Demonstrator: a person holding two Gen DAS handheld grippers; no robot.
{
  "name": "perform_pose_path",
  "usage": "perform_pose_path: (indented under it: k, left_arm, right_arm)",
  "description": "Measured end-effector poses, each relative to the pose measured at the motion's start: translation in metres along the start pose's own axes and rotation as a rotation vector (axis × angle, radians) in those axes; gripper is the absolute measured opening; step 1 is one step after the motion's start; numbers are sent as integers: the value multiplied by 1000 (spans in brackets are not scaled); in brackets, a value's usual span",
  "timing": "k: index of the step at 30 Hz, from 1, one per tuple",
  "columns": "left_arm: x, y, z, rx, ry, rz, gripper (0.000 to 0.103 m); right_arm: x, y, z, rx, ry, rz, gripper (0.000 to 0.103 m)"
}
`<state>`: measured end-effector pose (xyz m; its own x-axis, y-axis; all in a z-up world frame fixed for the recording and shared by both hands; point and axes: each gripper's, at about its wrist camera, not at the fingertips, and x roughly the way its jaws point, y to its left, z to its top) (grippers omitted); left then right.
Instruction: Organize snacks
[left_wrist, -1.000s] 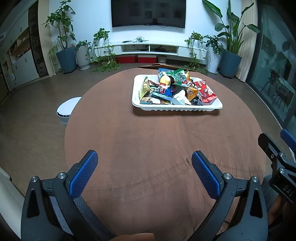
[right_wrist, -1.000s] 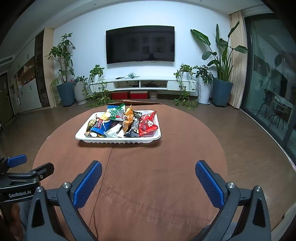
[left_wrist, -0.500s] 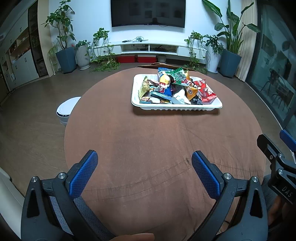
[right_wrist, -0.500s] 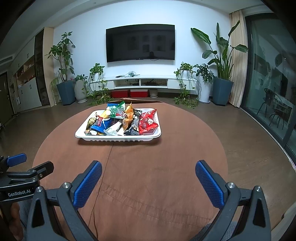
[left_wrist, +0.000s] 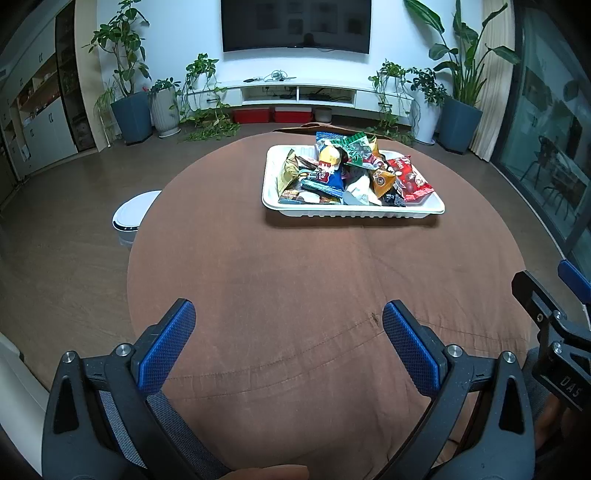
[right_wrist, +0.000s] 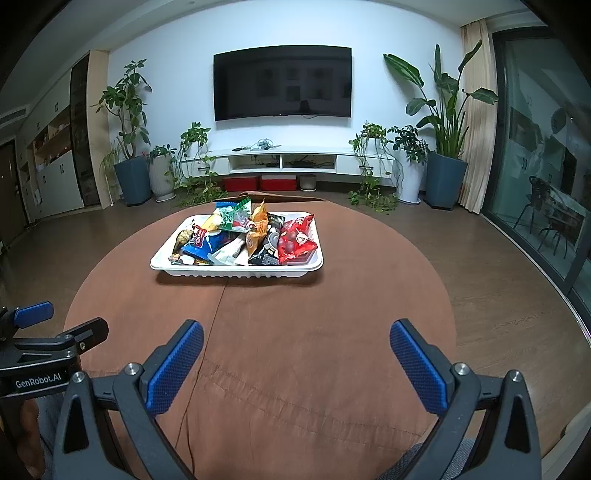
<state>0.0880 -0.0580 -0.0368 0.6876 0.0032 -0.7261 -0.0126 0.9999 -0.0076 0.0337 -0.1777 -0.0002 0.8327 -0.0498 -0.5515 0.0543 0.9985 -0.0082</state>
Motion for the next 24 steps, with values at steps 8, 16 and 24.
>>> perform_pose_path:
  k: [8,16,24]
  left_arm:
    - [0,1,0,1,-1,-1,103]
    - [0,1,0,-1,-2,0,103]
    - [-5,2,1,-11,-30,-4,103]
  right_arm:
    - [-2,0,-5,-1,3,1,103]
    - [-2,0,-2,-3,4,0,103]
    - [-5,-2,-14,-1,15,8,103]
